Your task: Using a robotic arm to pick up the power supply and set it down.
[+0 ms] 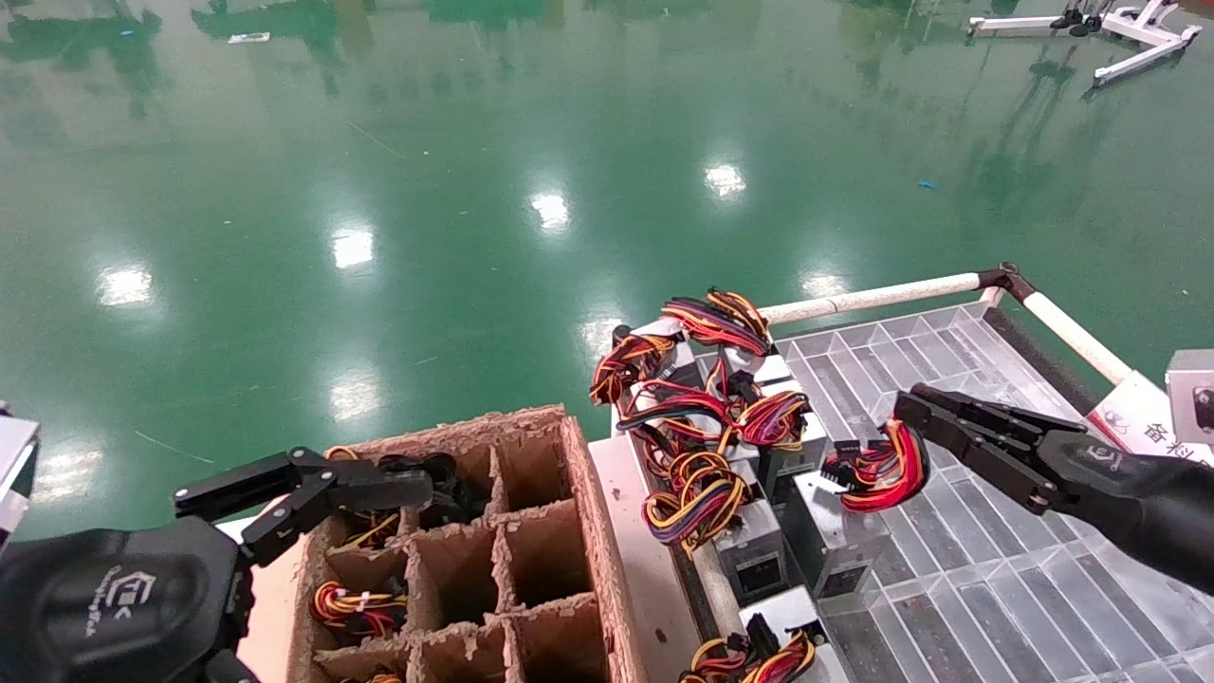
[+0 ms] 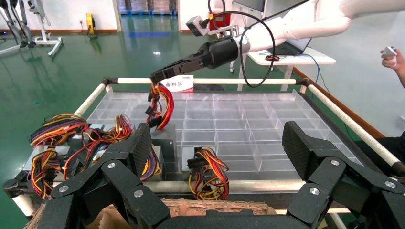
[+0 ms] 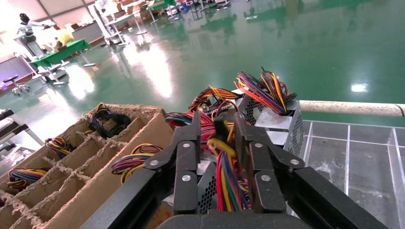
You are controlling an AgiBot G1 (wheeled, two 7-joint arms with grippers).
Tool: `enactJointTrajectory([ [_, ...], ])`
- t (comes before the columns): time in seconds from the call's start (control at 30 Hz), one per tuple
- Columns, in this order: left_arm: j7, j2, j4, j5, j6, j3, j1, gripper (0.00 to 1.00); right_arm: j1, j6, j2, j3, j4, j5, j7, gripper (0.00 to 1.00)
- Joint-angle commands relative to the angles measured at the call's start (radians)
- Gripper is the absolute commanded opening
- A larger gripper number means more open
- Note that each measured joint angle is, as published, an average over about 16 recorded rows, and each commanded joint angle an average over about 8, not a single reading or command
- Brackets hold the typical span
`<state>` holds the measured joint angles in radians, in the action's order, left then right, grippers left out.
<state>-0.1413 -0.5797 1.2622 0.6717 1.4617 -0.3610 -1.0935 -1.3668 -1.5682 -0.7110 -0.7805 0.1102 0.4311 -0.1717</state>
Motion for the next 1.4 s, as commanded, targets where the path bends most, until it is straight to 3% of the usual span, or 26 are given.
enactJointTrajectory([
  [0.03,0.0,0.0,0.0,0.0,0.0,0.0,0.0,1.0,0.0,0.0,0.0,0.0,0.0,0.0,0.0,1.0],
  [0.47,0.0,0.0,0.0,0.0,0.0,0.0,0.0,1.0,0.012,0.003,0.003,0.022,0.05,0.013,0.015,1.0],
  [1.4,0.0,0.0,0.0,0.0,0.0,0.0,0.0,1.0,0.147,0.037,0.05,0.253,0.592,0.151,0.181,1.0],
])
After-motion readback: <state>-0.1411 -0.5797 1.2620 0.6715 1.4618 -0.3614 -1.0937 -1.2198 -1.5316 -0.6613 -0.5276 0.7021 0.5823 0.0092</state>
